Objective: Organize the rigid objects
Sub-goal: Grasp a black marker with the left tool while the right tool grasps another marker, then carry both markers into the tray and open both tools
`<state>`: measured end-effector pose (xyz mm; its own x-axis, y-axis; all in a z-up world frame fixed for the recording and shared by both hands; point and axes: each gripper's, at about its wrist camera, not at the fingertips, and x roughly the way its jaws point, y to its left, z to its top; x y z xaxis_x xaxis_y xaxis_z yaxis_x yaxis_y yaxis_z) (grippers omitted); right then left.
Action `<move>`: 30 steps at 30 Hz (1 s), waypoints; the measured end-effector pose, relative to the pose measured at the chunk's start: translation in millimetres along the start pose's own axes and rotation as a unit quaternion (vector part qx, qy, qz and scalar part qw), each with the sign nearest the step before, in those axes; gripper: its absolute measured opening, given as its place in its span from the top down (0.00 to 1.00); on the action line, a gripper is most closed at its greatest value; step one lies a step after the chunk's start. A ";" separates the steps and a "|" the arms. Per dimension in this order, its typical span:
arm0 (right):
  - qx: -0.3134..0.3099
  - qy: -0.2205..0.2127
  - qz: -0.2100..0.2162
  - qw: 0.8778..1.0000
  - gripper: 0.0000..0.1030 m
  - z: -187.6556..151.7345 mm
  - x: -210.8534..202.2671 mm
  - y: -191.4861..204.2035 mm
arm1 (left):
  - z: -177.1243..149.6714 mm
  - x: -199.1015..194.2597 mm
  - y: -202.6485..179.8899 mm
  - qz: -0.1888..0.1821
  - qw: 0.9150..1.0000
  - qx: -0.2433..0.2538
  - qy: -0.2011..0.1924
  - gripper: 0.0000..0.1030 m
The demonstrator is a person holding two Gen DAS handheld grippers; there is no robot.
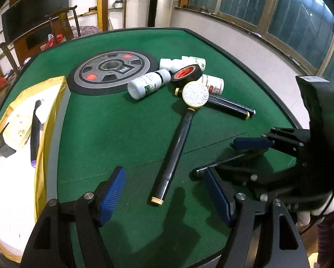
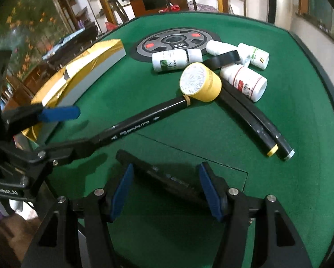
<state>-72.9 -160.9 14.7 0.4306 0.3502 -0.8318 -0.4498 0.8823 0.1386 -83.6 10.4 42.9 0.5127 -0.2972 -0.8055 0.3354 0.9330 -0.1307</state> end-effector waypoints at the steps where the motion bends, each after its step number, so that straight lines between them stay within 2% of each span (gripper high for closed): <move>1: -0.004 0.000 0.001 1.000 0.41 -1.6 0.4 2.0 | 0.0 0.3 -0.3 -0.001 1.000 0.002 0.000 0.26; 3: -0.021 0.002 0.003 1.000 0.41 -5.1 1.5 8.4 | 0.1 1.9 -0.1 0.003 1.000 0.007 0.002 0.26; 7: -0.062 0.006 -0.024 0.998 0.42 -15.8 -0.5 18.7 | 3.8 10.5 5.0 0.008 1.000 -0.001 0.012 0.26; 9: -0.069 0.003 -0.050 0.996 0.53 -21.4 -3.9 17.9 | 7.5 16.6 5.0 0.013 1.000 -0.003 0.014 0.26; 11: -0.049 0.002 -0.058 0.997 0.72 -23.0 -7.0 9.8 | 12.3 23.7 -1.4 0.021 1.000 0.010 0.009 0.26; 14: -0.011 -0.007 -0.078 0.997 0.85 -26.5 -13.5 -8.3 | 19.4 37.9 -15.8 0.025 0.999 0.037 0.010 0.31; 16: 0.006 -0.008 -0.085 0.996 0.86 -28.7 -17.0 -16.6 | 23.8 50.6 -24.0 0.031 0.998 0.053 0.020 0.46; 17: 0.012 -0.008 -0.089 0.996 0.86 -28.9 -17.6 -19.7 | 25.0 58.0 -27.6 0.036 0.997 0.061 0.026 0.48; 18: 0.018 -0.007 -0.092 0.996 0.86 -30.6 -19.7 -23.2 | 26.1 58.6 -30.4 0.037 0.997 0.067 0.014 0.56; 19: 0.021 -0.007 -0.093 0.995 0.86 -32.0 -21.0 -25.1 | 26.7 58.8 -32.3 0.033 0.997 0.071 0.012 0.68; 21: 0.023 -0.007 -0.093 0.995 0.86 -33.8 -22.6 -26.6 | 26.5 57.2 -31.9 0.021 0.997 0.065 0.019 0.83; 27: 0.020 -0.012 -0.102 0.995 0.86 -31.2 -19.2 -23.5 | 14.7 46.6 -25.0 0.018 0.998 0.060 0.025 0.85; 30: 0.020 -0.017 -0.105 0.994 0.85 -27.5 -14.9 -20.6 | 14.2 49.0 -29.9 0.029 0.997 0.064 0.011 0.84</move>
<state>-91.6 -192.9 9.4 0.5384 0.1676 -0.8258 -0.3165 0.9485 -0.0139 -57.3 -34.9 15.6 0.5163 -0.2383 -0.8226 0.4057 0.9139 -0.0101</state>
